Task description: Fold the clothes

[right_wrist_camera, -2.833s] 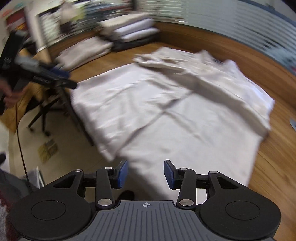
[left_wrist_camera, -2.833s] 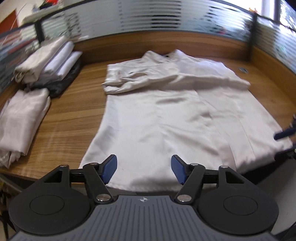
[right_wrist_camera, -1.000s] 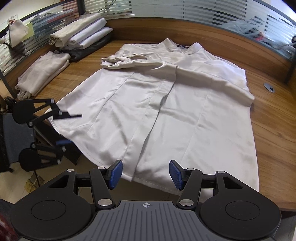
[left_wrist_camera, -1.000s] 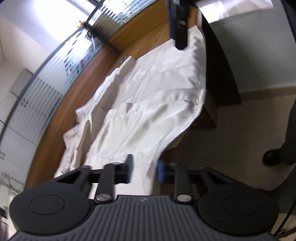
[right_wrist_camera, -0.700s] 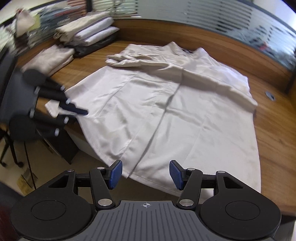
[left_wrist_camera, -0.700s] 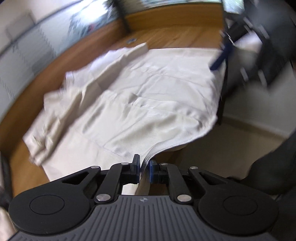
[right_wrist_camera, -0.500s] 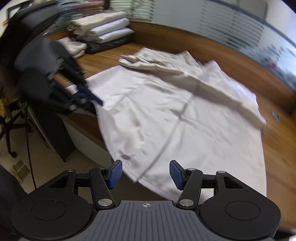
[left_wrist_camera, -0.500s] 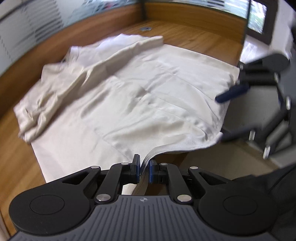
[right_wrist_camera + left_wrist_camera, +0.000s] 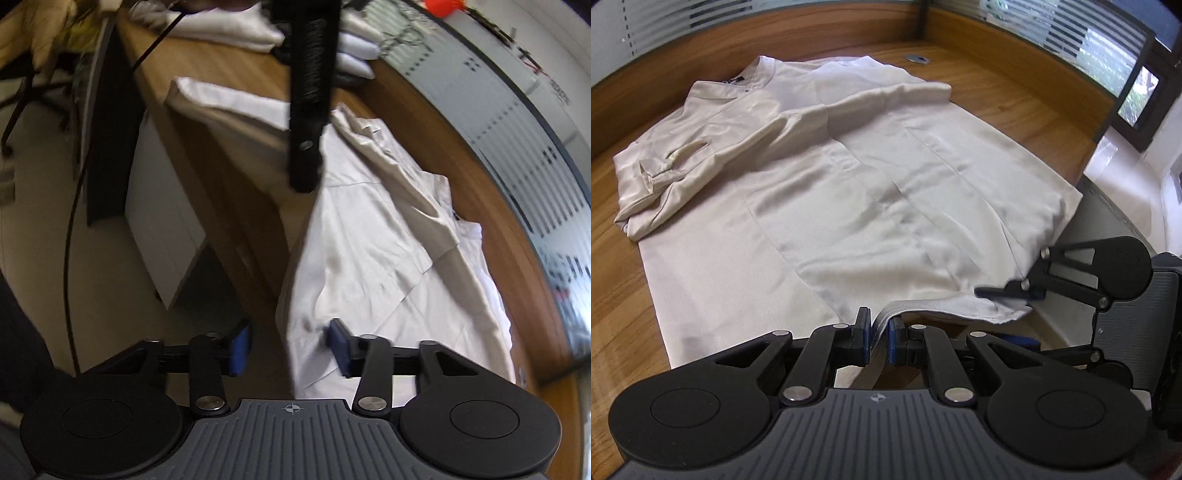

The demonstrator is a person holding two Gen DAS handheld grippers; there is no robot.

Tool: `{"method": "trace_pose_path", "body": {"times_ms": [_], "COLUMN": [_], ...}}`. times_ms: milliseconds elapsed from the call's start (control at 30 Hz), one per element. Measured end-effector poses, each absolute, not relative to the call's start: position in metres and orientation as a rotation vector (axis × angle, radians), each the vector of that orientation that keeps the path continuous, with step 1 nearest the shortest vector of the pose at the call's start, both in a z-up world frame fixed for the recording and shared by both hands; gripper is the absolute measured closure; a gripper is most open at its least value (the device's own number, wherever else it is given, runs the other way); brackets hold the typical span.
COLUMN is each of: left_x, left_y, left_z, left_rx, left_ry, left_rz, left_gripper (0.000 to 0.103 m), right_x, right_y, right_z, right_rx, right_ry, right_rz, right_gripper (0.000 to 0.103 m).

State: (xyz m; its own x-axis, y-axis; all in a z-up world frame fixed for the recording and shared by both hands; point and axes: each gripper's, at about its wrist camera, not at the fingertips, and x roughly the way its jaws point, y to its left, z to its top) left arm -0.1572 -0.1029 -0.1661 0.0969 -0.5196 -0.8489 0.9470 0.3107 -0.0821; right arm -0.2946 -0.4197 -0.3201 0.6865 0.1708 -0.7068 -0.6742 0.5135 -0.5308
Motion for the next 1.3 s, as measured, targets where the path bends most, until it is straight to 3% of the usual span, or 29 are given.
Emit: {"method": "trace_pose_path", "body": {"times_ms": [167,200,267,367,667,1300], "left_x": [-0.151,-0.151,-0.154,-0.161,-0.175,-0.172], "left_y": [-0.099,-0.097,-0.090,-0.076,-0.013,0.034], "left_z": [-0.171,-0.172,-0.175,-0.182,-0.191,-0.207], "left_rx": [0.572,0.576,0.596,0.642,0.625,0.696], "left_ry": [0.915,0.904,0.870,0.838,0.791,0.696], "left_rz": [-1.175,-1.177,-1.182,-1.182,-1.051,-0.813], "left_gripper": [0.088,0.088,0.075,0.063,0.050,0.050], "right_x": [-0.282,-0.278,-0.268,-0.251,-0.224,-0.210], "right_y": [-0.432,-0.435,-0.439,-0.445,-0.451,-0.456], "right_z": [-0.308,-0.304,-0.297,-0.285,-0.266,-0.257], "right_rx": [-0.873,-0.859,-0.818,-0.752,-0.657,-0.620], "right_ry": [0.674,0.690,0.725,0.786,0.874,0.941], "right_rz": [0.587,0.593,0.600,0.602,0.600,0.611], "right_gripper": [0.095,0.095,0.095,0.095,0.096,0.096]}}
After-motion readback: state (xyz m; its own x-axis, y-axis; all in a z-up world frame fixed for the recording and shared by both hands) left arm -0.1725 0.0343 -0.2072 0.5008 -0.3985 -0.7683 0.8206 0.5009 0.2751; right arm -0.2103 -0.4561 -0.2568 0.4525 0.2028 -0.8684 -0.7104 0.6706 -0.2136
